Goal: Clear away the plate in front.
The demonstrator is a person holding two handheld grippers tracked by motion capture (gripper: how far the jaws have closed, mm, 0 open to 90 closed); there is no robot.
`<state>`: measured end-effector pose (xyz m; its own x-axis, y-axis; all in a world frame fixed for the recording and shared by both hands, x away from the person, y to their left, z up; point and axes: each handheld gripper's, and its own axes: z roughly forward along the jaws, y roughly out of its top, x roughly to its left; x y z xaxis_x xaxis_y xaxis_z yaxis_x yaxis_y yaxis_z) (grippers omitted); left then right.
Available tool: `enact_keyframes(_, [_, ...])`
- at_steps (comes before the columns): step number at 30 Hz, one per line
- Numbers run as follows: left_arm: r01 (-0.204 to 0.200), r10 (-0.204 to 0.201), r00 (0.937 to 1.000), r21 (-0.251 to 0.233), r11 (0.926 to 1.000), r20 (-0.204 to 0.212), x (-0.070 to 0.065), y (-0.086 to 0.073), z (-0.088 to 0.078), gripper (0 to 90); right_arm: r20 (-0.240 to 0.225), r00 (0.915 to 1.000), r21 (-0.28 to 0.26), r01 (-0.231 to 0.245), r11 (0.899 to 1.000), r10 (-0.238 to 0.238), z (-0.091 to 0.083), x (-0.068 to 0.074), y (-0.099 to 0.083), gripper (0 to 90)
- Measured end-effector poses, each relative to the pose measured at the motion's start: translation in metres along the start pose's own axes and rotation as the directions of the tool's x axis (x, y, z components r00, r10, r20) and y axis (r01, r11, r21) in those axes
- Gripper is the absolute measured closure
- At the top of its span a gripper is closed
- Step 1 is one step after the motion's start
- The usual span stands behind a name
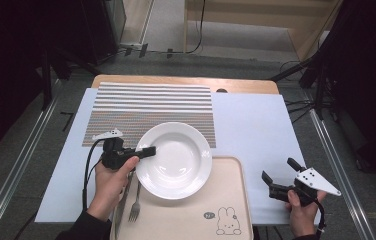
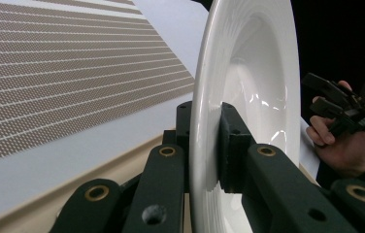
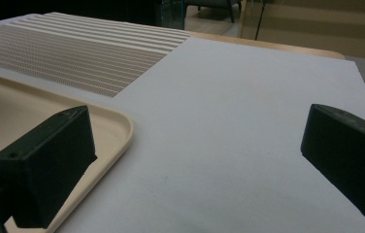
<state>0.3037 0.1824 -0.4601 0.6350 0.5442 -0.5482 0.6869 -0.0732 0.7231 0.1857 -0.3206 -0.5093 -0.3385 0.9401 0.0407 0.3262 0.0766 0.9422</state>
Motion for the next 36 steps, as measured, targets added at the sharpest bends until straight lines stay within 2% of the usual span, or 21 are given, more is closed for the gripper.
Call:
enact_keyframes(6, [-0.011, 0.011, 0.9999, 0.019, 0.9998, 0.010, -0.005, -0.007, 0.001, 81.9, -0.001, 1.0000, 0.001, 0.002, 1.000, -0.002, 0.000, 0.000, 0.000, 0.0])
enact_keyframes(12, [-0.005, 0.004, 0.9996, 0.037, 0.9993, 0.027, -0.009, -0.015, 0.003, 81.9, 0.005, 1.0000, -0.003, 0.001, 1.000, -0.001, -0.001, -0.002, 0.000, 0.0])
enact_keyframes(24, [0.024, -0.029, 0.9979, 0.087, 0.9959, 0.057, -0.009, -0.035, 0.007, 81.8, 0.007, 1.0000, -0.004, 0.000, 1.000, 0.000, -0.002, -0.001, 0.000, 0.0])
enact_keyframes(36, [0.039, -0.049, 0.9959, 0.128, 0.9910, 0.077, -0.009, -0.046, 0.010, 81.6, 0.008, 1.0000, -0.003, -0.003, 1.000, 0.003, -0.002, -0.001, 0.001, 0.0])
